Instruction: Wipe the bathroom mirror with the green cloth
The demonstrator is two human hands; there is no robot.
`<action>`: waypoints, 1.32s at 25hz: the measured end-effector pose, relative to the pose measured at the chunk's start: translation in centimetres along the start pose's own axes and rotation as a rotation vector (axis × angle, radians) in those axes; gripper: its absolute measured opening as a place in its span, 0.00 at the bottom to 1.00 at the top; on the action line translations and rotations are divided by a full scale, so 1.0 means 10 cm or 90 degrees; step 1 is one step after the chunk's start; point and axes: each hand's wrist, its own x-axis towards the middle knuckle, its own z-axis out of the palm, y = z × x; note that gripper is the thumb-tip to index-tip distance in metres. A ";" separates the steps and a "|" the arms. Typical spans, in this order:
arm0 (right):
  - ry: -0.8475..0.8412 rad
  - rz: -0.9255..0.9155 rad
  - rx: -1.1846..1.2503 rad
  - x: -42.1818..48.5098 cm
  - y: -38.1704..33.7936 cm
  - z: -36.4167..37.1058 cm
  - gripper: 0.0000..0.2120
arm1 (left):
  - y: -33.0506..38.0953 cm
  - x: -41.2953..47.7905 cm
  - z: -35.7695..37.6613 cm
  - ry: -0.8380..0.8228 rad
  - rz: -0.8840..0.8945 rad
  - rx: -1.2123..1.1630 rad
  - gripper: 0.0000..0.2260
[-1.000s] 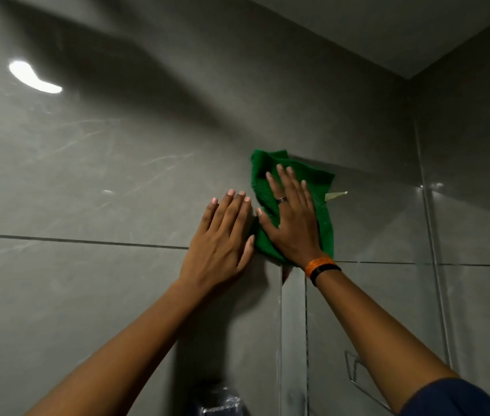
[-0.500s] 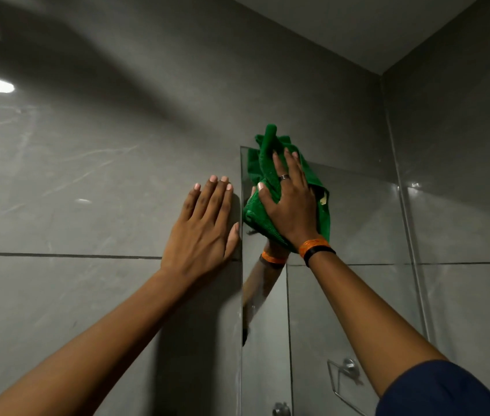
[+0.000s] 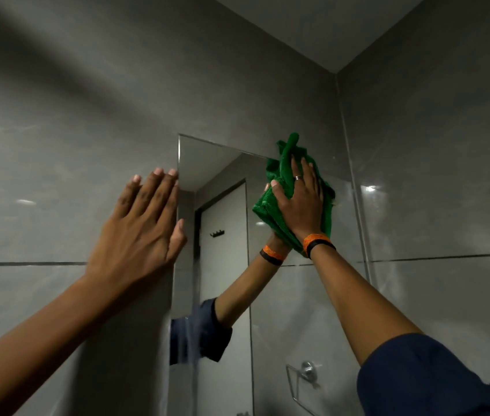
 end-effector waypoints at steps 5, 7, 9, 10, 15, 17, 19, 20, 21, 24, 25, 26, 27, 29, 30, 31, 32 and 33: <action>0.002 0.083 0.004 0.13 0.48 -0.06 0.34 | 0.01 0.00 -0.02 -0.005 0.007 0.001 0.32; -0.002 0.117 -0.004 0.18 0.63 -0.08 0.34 | 0.00 0.00 0.00 -0.003 0.007 0.005 0.32; -0.017 0.162 -0.004 0.25 0.76 -0.13 0.36 | -0.01 0.01 0.02 -0.001 0.007 0.004 0.32; -0.027 0.185 -0.002 0.28 0.82 -0.15 0.36 | -0.01 0.01 0.02 -0.001 0.006 0.001 0.32; -0.063 0.242 0.016 0.36 1.02 -0.25 0.39 | 0.00 -0.12 0.04 0.002 0.003 -0.004 0.32; -0.062 0.256 0.028 0.31 1.01 -0.27 0.40 | 0.01 -0.22 0.03 0.011 0.010 0.000 0.32; -0.058 0.281 0.034 0.19 0.99 -0.29 0.40 | 0.01 -0.31 0.00 0.006 0.019 0.005 0.31; -0.053 0.293 0.032 0.08 0.98 -0.29 0.39 | 0.00 -0.35 -0.01 0.003 0.026 0.006 0.31; -0.048 0.303 0.028 -0.05 0.98 -0.29 0.39 | -0.01 -0.40 -0.03 0.002 0.030 0.004 0.31; -0.036 0.324 0.038 -0.44 0.99 -0.34 0.37 | -0.01 -0.59 -0.08 -0.007 0.035 -0.006 0.31; -0.036 0.332 0.045 -0.57 0.98 -0.36 0.37 | -0.01 -0.64 -0.09 -0.008 0.038 -0.011 0.31; -0.038 0.343 0.048 -0.73 0.99 -0.37 0.37 | -0.01 -0.69 -0.10 -0.012 0.043 -0.015 0.30; -0.040 0.354 0.048 -0.90 1.00 -0.38 0.37 | 0.00 -0.74 -0.11 -0.017 0.048 -0.019 0.30; -0.037 0.369 0.045 -1.27 1.05 -0.39 0.37 | 0.00 -0.86 -0.11 -0.026 0.054 -0.032 0.30; -0.030 0.380 0.037 -1.46 1.07 -0.40 0.38 | 0.00 -0.92 -0.12 -0.035 0.060 -0.035 0.31; -0.021 0.394 0.028 -1.65 1.09 -0.41 0.39 | 0.00 -0.99 -0.12 -0.047 0.067 -0.039 0.31; -0.016 0.407 0.023 -1.83 1.11 -0.42 0.39 | 0.01 -1.05 -0.13 -0.058 0.074 -0.042 0.31; -0.014 0.421 0.021 -2.02 1.13 -0.43 0.38 | 0.01 -1.11 -0.13 -0.067 0.083 -0.046 0.31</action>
